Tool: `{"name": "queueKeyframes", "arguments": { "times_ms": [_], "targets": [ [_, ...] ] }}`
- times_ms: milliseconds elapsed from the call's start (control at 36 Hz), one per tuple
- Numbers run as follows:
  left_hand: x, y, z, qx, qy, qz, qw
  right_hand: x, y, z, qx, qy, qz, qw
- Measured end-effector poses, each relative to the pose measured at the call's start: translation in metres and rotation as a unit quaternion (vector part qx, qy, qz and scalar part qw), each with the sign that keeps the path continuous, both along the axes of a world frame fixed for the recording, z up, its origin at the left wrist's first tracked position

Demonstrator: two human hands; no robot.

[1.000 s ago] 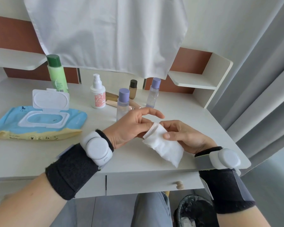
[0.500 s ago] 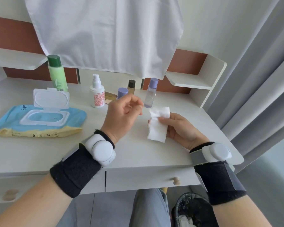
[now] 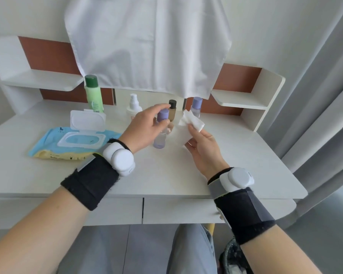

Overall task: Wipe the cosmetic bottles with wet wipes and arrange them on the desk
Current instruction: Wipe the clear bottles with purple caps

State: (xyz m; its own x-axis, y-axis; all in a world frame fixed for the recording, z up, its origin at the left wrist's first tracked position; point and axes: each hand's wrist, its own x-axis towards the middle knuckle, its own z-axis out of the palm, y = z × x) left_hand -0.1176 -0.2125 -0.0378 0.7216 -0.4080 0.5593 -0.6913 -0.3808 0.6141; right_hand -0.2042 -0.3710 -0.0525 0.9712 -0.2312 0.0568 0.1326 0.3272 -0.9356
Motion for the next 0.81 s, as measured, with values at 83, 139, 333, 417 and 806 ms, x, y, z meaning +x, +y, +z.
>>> {"name": "queueKeyframes", "arguments": {
  "times_ms": [83,139,333,417,806],
  "targets": [
    [-0.002,0.000,0.003,0.001,0.003,0.002,1.000,0.003,0.007,-0.001,0.023,-0.017,-0.042,0.999],
    [-0.002,0.000,0.006,-0.021,0.023,-0.005,0.999,0.006,0.010,-0.001,0.050,-0.035,-0.103,0.993],
    [-0.016,-0.001,0.024,-0.120,0.187,-0.068,0.973,0.004,0.020,-0.001,-0.057,-0.075,-0.127,0.987],
    [-0.019,0.000,0.029,-0.119,0.187,-0.058,0.973,-0.005,0.024,0.002,-0.119,-0.103,0.008,0.988],
    [-0.029,-0.001,0.028,-0.166,0.226,-0.049,0.959,-0.006,0.020,0.018,-0.309,-0.068,0.002,0.949]
  ]
}}
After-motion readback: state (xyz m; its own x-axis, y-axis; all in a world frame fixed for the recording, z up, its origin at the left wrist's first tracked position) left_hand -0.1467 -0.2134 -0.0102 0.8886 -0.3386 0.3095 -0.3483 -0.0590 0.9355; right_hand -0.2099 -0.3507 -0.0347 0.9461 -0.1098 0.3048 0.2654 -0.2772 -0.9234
